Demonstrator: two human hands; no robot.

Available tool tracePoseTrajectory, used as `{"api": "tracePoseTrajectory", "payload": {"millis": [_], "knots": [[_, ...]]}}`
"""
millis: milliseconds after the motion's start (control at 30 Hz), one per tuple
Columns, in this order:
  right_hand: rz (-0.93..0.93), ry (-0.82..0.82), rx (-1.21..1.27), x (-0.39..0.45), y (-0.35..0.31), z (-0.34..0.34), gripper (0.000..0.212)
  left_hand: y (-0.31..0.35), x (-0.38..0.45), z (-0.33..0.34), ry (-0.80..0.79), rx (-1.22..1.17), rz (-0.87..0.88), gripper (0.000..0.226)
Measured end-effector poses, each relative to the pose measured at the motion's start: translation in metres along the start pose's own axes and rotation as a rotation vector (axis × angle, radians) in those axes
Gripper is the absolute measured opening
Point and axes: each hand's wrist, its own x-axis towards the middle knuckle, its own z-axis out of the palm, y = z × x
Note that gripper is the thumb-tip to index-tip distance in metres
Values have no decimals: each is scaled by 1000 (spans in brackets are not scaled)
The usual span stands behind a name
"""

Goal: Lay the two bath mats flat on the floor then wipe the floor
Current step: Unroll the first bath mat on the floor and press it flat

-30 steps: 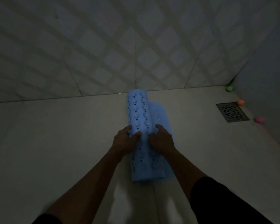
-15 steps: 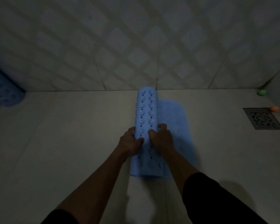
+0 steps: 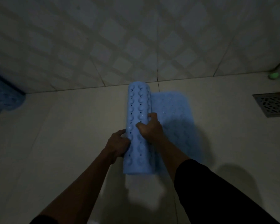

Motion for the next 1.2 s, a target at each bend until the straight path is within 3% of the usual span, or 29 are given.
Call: {"api": "tracePoseTrajectory", "payload": {"millis": [67,167,367,500,667,767,867,1067,1200], "knots": [[-45,4,-17,-4,-3,10,55,-11,1,-7,48,-30,6,66],[-103,39,-81,-6,-8,20,48,-25,-2,-16,65,-115,-16,30],[-62,28,-324,-11,-25,52,77,-42,7,-48,66,-86,40,46],[-40,-59,-261,-13,-30,73,87,-47,8,-65,49,-30,62,60],[-104,-48,-242,-16,-36,77,67,-59,14,-73,59,-32,83,46],[-96,-43,-237,-18,-29,75,66,-62,15,-74,60,-48,98,56],[-80,-6,-218,-17,-26,82,62,-64,16,-75,33,-57,79,41],[-17,-43,-217,-3,-30,93,79,-72,22,-82,69,-23,13,42],[-67,-11,-97,3,-34,106,50,-67,19,-84,196,42,88,44]]}}
